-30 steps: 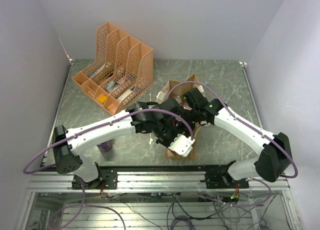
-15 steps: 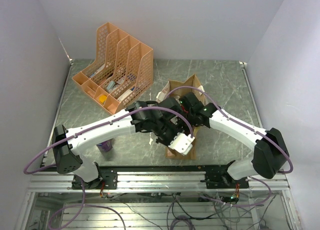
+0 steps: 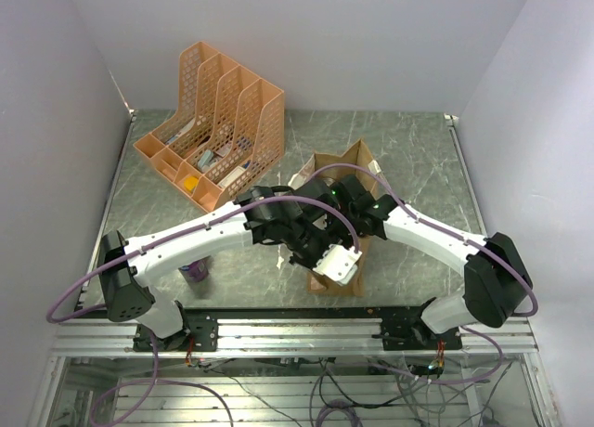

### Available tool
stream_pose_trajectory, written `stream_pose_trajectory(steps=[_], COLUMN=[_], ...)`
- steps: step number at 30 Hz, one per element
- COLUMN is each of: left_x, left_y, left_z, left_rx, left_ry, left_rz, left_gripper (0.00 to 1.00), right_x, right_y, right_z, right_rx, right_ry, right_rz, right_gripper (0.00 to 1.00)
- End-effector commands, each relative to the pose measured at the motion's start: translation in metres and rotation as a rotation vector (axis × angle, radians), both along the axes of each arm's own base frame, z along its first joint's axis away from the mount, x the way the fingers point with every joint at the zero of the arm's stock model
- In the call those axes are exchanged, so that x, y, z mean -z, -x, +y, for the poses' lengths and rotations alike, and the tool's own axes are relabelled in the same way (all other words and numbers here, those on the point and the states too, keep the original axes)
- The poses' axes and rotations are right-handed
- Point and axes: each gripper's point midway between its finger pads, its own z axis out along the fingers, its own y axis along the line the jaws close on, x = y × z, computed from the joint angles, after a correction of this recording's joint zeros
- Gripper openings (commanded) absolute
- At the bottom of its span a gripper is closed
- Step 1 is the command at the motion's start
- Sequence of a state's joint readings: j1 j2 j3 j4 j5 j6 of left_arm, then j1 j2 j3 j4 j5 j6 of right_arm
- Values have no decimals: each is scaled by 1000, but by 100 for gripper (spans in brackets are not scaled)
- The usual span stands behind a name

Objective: Place the beverage into the canvas bag
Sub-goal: Place the drink in the canvas bag.

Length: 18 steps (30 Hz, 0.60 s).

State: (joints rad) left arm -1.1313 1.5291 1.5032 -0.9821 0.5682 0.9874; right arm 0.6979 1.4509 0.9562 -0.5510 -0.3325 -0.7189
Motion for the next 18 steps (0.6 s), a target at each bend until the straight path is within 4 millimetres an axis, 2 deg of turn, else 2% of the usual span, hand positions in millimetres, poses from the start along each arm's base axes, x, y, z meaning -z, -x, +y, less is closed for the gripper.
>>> stream_pose_trajectory(steps=[1, 10, 13, 18], left_x=[10, 10, 11, 10], left_y=[1, -2, -5, -8], left_z=[4, 5, 6, 7], left_rx=[-1, -3, -11, -21], left_ry=[-36, -38, -40, -40], left_rz=[24, 18, 15, 14], left_gripper=[15, 17, 18, 21], right_x=[27, 45, 50, 47], right_y=[-9, -7, -6, -8], right_z=[-4, -7, -8, -6], right_rx=[1, -19, -33, -41], right_ry=[57, 96, 107, 89], right_rz=[-18, 13, 24, 13], right_gripper=[20, 30, 39, 49])
